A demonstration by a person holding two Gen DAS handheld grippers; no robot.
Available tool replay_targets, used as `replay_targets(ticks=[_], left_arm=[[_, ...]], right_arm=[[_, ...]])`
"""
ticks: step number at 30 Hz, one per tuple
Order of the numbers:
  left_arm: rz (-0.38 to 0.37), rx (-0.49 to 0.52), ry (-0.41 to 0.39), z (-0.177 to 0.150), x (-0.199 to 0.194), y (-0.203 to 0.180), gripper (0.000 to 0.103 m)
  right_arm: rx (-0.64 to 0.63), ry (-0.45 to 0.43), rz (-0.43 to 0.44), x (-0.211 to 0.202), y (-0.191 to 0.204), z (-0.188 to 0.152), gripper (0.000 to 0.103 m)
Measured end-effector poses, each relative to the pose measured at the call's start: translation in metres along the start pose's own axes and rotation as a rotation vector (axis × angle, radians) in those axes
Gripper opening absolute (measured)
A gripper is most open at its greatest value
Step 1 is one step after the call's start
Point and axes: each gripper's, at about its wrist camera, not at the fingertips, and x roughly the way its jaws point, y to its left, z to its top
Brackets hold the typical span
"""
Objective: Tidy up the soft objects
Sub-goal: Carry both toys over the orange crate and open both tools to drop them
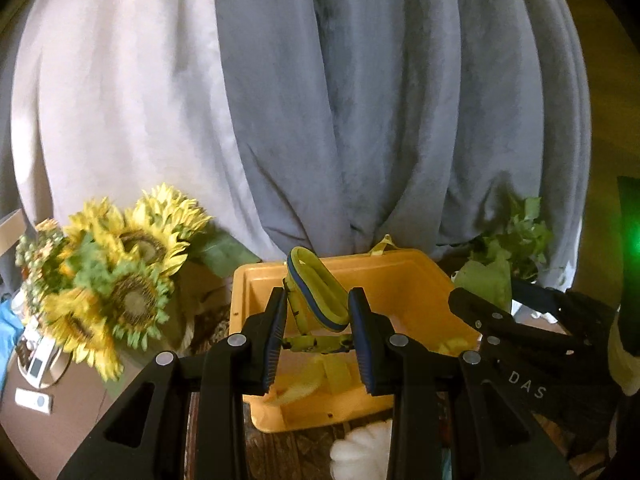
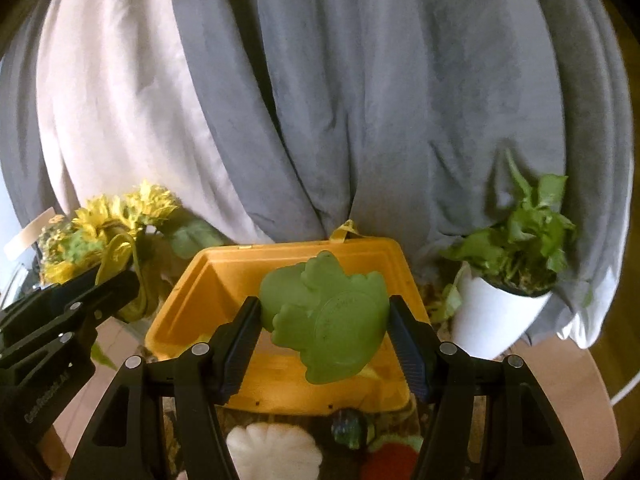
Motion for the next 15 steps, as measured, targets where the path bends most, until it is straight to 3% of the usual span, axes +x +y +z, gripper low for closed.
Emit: replay_targets(ticks=[8,15], left_arm=[[-0.013,0.02,0.071,0.02,0.053,0.006,0.032],[-0.022,0.036,0.226,0.028,0.103,0.008,0.032]], right_arm=[[0.01,0.113,0.005,0.056,-0.008,0.02,0.064],[0.03,0.287,0.017,0.109,-0.019,0.028,0.064]])
